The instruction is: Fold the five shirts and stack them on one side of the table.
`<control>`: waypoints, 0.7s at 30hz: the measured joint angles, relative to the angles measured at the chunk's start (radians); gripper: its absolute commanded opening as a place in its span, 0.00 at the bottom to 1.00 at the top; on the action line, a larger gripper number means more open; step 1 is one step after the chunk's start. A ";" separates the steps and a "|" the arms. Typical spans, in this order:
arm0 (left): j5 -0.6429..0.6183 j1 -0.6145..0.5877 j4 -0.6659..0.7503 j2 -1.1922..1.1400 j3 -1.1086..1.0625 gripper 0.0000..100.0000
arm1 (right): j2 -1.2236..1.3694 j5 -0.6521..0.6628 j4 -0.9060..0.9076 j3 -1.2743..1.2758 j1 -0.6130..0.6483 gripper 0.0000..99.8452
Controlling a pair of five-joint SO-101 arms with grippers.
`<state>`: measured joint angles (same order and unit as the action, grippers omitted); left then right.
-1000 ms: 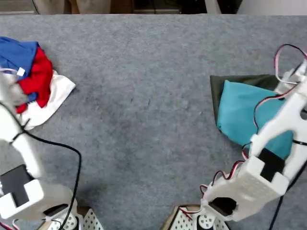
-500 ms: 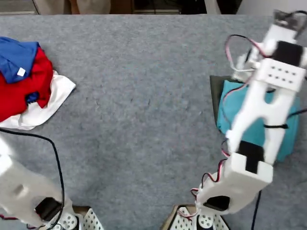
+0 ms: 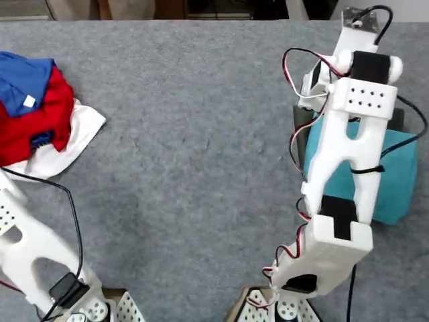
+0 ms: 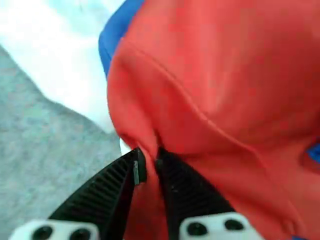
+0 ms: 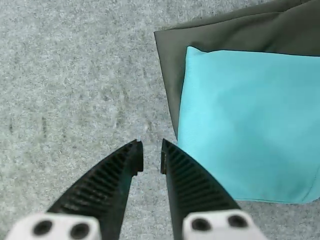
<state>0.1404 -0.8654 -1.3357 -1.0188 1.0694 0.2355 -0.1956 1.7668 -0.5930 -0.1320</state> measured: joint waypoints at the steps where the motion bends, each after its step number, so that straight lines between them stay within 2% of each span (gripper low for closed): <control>1: 0.000 0.000 -0.043 -0.006 0.049 0.03 | 0.000 0.000 0.000 0.000 0.000 0.07; 9: 0.000 0.040 -0.364 -0.011 0.505 0.03 | 0.000 0.000 0.000 0.000 0.000 0.07; 16: -0.006 0.071 -0.413 0.106 0.542 0.03 | 0.000 0.000 0.000 0.000 0.000 0.07; 21: -0.095 0.115 -0.413 0.244 0.542 0.02 | 0.000 0.018 0.000 0.000 0.000 0.07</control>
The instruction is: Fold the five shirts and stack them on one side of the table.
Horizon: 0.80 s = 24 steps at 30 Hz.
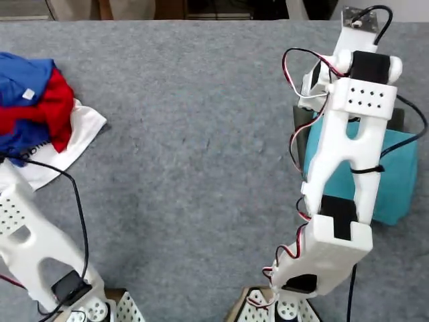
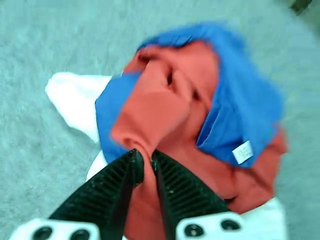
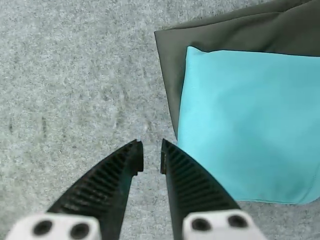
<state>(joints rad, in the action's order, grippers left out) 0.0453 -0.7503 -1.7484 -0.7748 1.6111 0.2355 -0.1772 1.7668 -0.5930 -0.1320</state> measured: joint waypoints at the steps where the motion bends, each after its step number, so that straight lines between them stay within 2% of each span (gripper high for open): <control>1: -0.011 0.008 0.000 0.037 0.000 0.02 | 0.000 0.011 0.000 0.000 0.000 0.07; 10: -0.081 0.181 -0.002 0.393 0.000 0.02 | 0.000 0.038 0.000 0.000 0.005 0.07; 16: -0.086 0.288 -0.002 0.565 0.021 0.02 | -0.020 0.038 0.000 0.000 0.078 0.07; 21: -0.098 0.304 0.029 0.612 0.031 0.02 | -0.068 0.038 0.000 0.000 0.155 0.07; 24: -0.167 0.241 0.107 0.611 0.031 0.02 | -0.083 0.038 0.000 0.000 0.180 0.07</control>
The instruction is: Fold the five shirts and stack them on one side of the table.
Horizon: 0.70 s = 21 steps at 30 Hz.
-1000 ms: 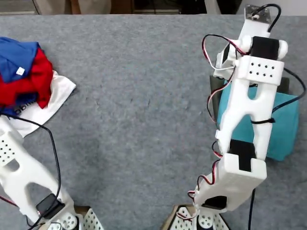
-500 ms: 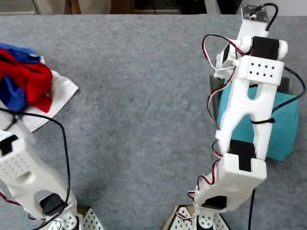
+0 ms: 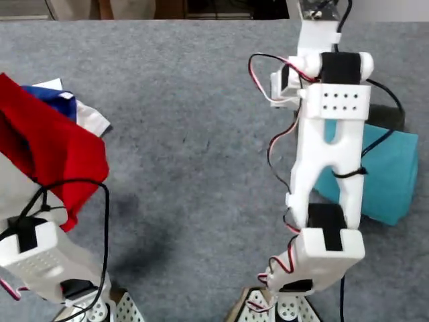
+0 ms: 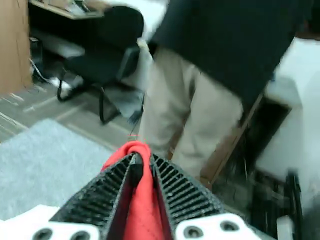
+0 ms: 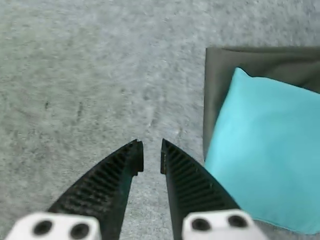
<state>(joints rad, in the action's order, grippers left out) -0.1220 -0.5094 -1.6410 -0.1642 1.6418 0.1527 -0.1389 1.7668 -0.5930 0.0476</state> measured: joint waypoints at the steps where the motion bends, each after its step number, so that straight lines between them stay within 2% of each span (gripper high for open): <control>1: -0.040 -0.049 0.041 -0.006 0.000 0.02 | -0.005 0.000 0.000 0.000 0.003 0.07; 6: -0.221 -0.353 0.342 -0.140 -0.124 0.02 | -0.014 0.000 0.000 0.000 0.003 0.07; 9: -0.253 -0.511 0.569 -0.244 -0.226 0.02 | -0.014 0.000 0.000 0.000 0.003 0.07; 11: -0.259 -0.578 0.663 -0.273 -0.244 0.02 | -0.014 0.000 0.000 0.000 0.003 0.07; 17: -0.259 -0.606 0.709 -0.281 -0.232 0.02 | -0.014 0.000 0.000 0.000 0.003 0.07; 21: -0.259 -0.559 0.585 -0.279 -0.092 0.02 | -0.014 0.000 0.000 0.000 0.003 0.07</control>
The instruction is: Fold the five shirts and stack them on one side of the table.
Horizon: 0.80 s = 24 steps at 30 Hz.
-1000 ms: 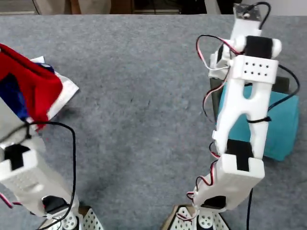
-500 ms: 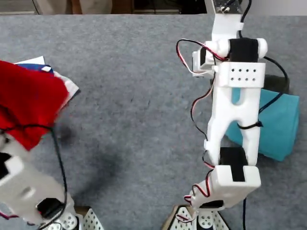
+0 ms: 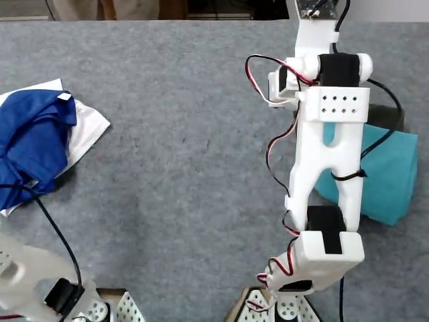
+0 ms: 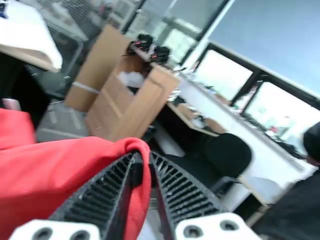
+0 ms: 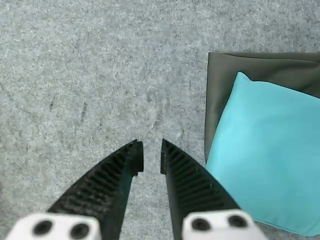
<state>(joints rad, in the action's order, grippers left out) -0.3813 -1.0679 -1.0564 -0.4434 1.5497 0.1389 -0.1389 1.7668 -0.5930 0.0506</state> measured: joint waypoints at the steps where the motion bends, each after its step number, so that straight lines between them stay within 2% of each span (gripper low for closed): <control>1: 0.000 0.029 -0.051 0.002 0.043 0.02 | 0.000 0.000 0.000 0.000 0.000 0.07; 7: 0.011 0.265 -0.394 0.086 0.083 0.02 | 0.000 0.000 0.000 0.000 0.000 0.07; 11: 0.051 0.508 -0.646 0.170 0.086 0.02 | 0.000 0.000 0.000 0.000 0.000 0.07; 14: 0.075 0.689 -0.690 0.181 0.028 0.02 | 0.000 0.000 0.000 0.000 0.000 0.07; 17: 0.083 0.816 -0.695 0.181 -0.084 0.02 | 0.000 0.046 0.000 0.000 0.000 0.07; 24: 0.083 1.094 -0.695 0.181 -0.497 0.02 | 0.000 0.104 0.000 0.000 0.000 0.07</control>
<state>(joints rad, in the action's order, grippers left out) -0.2984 0.0261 -1.7515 -0.2624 1.0526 0.1389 -0.0345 1.7668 -0.5930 0.0506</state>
